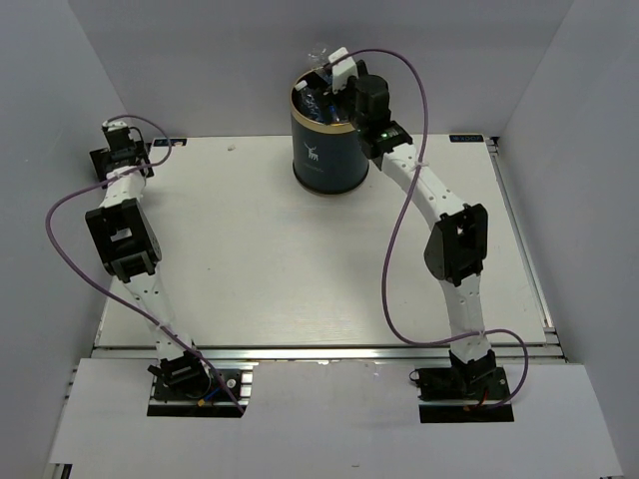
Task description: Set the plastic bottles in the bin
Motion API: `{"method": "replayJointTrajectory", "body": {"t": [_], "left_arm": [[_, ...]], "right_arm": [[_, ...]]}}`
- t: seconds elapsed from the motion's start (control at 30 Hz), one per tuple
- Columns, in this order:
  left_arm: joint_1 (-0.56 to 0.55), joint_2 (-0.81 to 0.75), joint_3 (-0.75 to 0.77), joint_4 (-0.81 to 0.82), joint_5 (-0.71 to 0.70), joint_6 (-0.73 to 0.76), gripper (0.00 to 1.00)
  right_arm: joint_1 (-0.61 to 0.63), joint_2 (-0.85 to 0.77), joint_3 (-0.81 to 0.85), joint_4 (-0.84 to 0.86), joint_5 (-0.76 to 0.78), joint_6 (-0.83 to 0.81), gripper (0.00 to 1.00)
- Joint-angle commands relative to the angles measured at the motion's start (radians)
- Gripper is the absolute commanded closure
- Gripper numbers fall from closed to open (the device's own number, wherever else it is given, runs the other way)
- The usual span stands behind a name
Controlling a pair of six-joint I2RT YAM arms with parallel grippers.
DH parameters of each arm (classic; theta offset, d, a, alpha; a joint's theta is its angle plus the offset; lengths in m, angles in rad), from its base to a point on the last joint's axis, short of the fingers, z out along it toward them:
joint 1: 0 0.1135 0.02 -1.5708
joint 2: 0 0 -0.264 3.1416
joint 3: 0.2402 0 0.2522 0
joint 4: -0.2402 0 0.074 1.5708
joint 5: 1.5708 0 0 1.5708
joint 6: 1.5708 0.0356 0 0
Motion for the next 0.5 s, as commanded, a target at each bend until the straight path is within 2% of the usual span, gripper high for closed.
{"method": "replayJointTrajectory", "body": {"t": [0.0,0.13,0.47], "left_arm": [[0.019,-0.052,-0.020,0.001,0.031,0.020,0.02],[0.022,-0.056,-0.059,0.013,0.052,0.060,0.02],[0.028,0.002,-0.048,-0.030,0.115,0.091,0.02]], "right_arm": [[0.054,-0.085,0.035,0.032,-0.033,-0.056,0.11],[0.057,-0.114,0.014,0.044,-0.031,-0.032,0.11],[0.057,-0.168,-0.047,0.066,0.021,-0.032,0.11]]}}
